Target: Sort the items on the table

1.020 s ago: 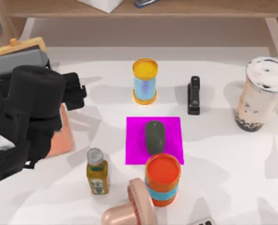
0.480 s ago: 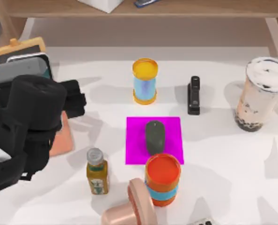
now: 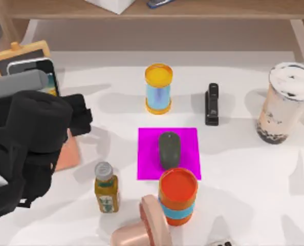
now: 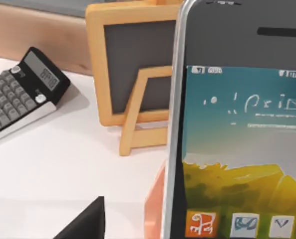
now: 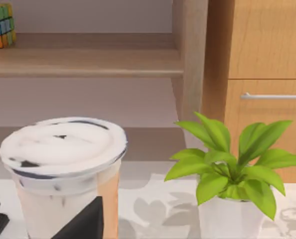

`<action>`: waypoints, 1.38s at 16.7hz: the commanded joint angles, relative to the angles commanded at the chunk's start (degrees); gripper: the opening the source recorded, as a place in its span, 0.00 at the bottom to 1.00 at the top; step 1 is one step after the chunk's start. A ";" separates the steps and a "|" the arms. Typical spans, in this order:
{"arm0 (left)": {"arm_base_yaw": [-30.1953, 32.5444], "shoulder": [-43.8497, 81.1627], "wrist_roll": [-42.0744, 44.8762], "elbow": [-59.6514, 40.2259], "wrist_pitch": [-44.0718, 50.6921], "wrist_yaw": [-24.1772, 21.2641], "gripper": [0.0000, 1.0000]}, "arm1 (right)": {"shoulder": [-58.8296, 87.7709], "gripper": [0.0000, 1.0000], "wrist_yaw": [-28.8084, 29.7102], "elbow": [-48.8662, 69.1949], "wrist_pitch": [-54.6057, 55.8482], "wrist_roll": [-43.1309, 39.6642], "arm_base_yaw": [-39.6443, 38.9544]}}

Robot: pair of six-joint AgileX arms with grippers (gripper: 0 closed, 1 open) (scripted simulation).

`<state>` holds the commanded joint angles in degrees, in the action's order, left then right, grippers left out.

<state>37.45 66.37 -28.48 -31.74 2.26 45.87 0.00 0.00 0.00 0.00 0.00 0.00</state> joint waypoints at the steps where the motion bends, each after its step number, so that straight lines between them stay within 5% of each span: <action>1: -0.35 -0.55 0.21 0.21 -0.10 -0.42 1.00 | 0.00 1.00 0.00 0.00 0.00 0.00 0.00; 6: -6.35 -11.04 4.69 5.11 -0.81 -7.98 1.00 | 0.00 1.00 0.00 0.00 0.00 0.00 0.00; 18: -33.33 -60.39 25.53 28.76 -1.45 -40.88 1.00 | 0.00 1.00 0.00 0.00 0.00 0.00 0.00; 23: -37.45 -66.37 28.48 31.74 -2.26 -45.87 1.00 | 0.00 1.00 0.00 0.00 0.00 0.00 0.00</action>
<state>0.00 0.00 0.00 0.00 0.00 0.00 0.00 0.00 0.00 0.00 0.00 0.00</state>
